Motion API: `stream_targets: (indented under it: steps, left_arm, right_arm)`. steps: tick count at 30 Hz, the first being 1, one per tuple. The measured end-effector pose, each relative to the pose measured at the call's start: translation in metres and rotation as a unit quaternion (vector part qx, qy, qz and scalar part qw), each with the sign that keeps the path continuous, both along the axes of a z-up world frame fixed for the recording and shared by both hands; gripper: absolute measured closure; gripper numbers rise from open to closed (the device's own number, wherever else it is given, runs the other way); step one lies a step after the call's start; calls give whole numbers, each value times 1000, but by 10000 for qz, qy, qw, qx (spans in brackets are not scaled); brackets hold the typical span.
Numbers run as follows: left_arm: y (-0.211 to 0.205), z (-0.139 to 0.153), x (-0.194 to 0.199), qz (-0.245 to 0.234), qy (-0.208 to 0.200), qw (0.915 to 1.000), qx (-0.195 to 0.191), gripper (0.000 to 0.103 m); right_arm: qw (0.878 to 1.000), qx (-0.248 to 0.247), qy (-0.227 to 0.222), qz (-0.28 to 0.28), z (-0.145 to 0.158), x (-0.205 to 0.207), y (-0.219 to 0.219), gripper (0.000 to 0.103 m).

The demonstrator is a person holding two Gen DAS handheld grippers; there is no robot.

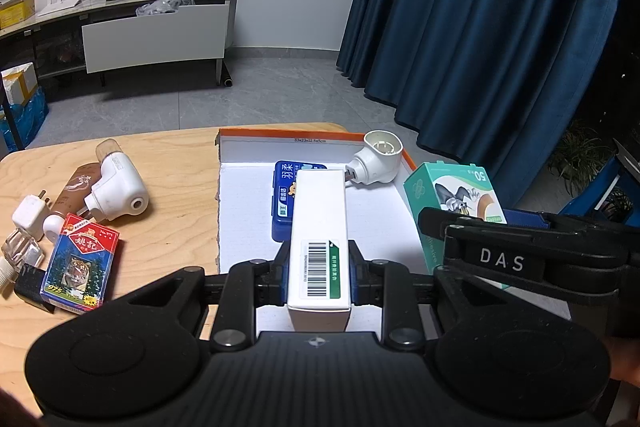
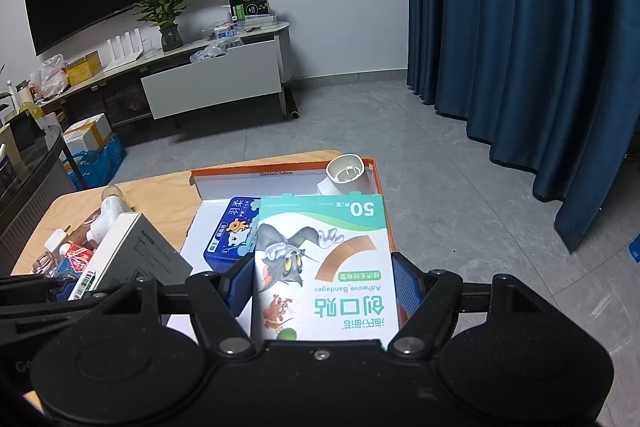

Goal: Organize rigid objects
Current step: 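Hold both boxes above the lid beside the blue box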

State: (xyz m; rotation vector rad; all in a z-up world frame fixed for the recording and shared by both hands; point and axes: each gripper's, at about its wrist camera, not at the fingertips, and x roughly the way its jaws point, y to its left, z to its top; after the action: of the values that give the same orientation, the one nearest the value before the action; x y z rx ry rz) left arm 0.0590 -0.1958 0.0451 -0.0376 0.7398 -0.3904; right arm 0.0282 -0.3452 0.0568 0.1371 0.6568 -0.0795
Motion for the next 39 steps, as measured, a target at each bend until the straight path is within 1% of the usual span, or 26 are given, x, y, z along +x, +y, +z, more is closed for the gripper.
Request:
stream_targets:
  steps: [39]
  left_arm:
    - [-2, -1, 0, 17, 35, 10000, -33, 76]
  right_arm:
    - [10000, 27, 9, -29, -1, 1, 0, 19]
